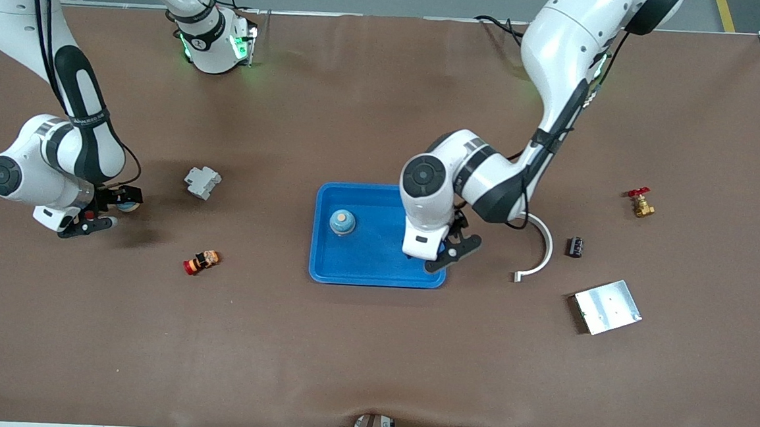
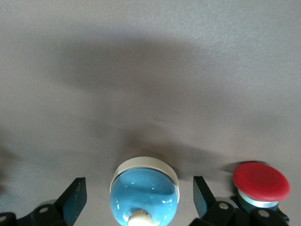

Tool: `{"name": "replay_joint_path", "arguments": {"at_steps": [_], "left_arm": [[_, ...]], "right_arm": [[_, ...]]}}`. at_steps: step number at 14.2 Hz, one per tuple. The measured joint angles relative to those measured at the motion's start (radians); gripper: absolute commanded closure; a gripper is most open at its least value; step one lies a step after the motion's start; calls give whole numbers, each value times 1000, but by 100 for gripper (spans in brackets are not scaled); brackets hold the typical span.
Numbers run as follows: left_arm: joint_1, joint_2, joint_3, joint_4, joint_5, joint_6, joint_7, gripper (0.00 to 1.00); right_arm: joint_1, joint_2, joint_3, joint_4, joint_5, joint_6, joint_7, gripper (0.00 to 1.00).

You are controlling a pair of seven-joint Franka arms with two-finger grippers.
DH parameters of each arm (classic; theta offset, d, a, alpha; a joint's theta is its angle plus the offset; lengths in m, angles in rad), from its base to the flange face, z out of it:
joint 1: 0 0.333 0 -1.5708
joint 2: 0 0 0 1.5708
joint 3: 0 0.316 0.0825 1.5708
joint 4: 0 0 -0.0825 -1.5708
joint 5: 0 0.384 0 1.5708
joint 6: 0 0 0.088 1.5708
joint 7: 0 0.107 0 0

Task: Place electrolytic capacitor and blue bell in tray
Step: 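Grasp the second blue bell with the right gripper while the left gripper withdraws, then lift the bell with the right gripper while the left gripper reaches the capacitor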

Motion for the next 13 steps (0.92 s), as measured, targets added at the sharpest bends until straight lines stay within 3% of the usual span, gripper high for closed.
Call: {"name": "replay_joint_path", "arguments": {"at_steps": [5,9,12,13], "left_arm": [[27,-25,0,-33,0,-3,193,0],[111,-131,-5,-122,-1,-2,412,0],[254,-224,-108,-201,-2,-3,502,0],[323,-251,-163,-230,-2,-3,528,0]], "right_arm": [[2,1,-1,-21,0,2,0,0],[2,7,-3,-24,0,5,0,0],[3,8,-4,-25,1,6,0,0],[3,8,-4,-25,1,6,0,17]]}}
